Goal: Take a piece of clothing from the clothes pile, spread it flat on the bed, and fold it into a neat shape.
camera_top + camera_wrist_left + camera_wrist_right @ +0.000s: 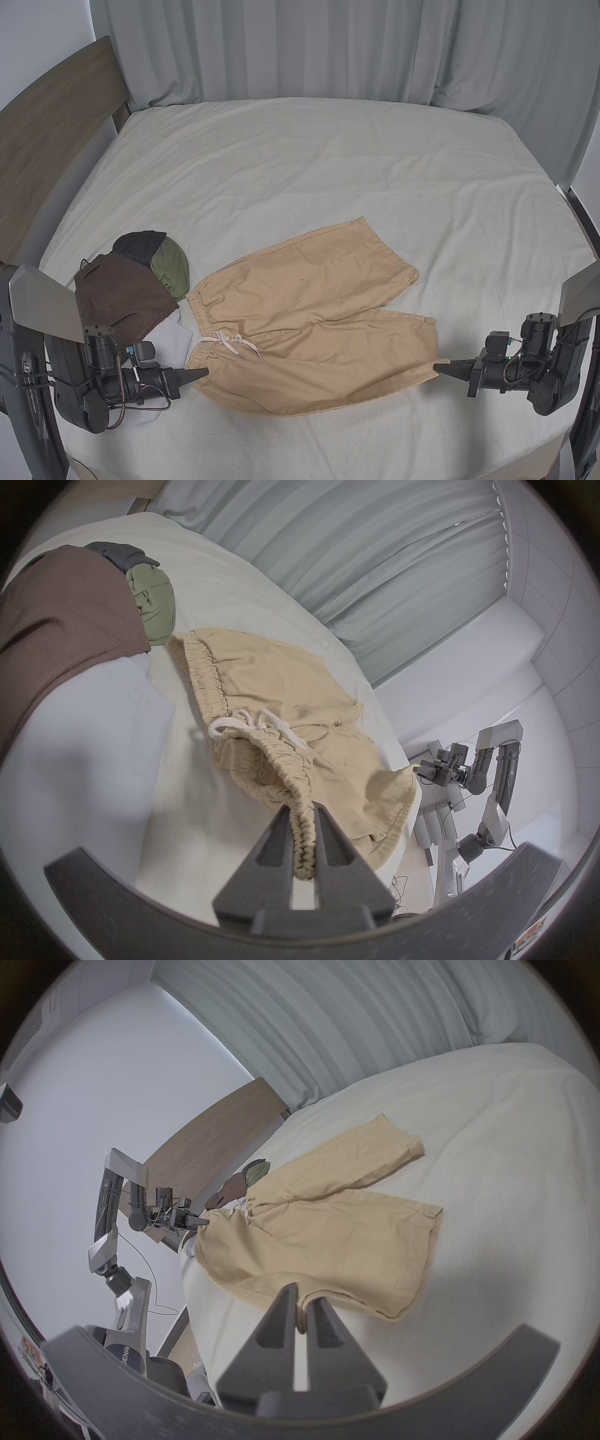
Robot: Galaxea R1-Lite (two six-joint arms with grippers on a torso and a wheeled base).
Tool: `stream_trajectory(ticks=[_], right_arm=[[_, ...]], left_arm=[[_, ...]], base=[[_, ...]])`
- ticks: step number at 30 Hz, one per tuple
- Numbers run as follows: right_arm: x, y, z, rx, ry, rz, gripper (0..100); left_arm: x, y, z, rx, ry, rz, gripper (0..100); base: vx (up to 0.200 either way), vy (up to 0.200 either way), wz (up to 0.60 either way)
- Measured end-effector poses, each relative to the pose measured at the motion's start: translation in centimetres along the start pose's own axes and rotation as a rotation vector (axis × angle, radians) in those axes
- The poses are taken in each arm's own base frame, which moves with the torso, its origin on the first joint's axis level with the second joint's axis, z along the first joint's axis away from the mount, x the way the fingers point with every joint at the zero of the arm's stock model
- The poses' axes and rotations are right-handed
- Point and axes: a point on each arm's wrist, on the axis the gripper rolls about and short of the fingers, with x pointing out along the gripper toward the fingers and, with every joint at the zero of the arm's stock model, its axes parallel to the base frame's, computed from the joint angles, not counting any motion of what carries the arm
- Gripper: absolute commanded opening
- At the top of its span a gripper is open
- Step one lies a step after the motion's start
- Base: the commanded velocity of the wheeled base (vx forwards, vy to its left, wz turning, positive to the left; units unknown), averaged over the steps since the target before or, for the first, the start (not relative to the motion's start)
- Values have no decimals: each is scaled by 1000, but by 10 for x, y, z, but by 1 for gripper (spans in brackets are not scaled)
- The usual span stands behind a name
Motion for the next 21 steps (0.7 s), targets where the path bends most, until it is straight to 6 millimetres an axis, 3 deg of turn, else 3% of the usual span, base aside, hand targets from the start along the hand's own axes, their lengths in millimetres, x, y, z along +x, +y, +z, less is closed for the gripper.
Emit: stream_trajectory(ticks=[10, 21], right_arm=[[-1, 1, 13, 94, -44, -4, 0], [-2, 2, 25, 79, -86, -4, 0]], left_arm=[[1, 0, 5, -11, -19, -3, 0], [1, -7, 18, -38, -60, -21, 0]], base=[[0, 0, 0], [0, 0, 0]])
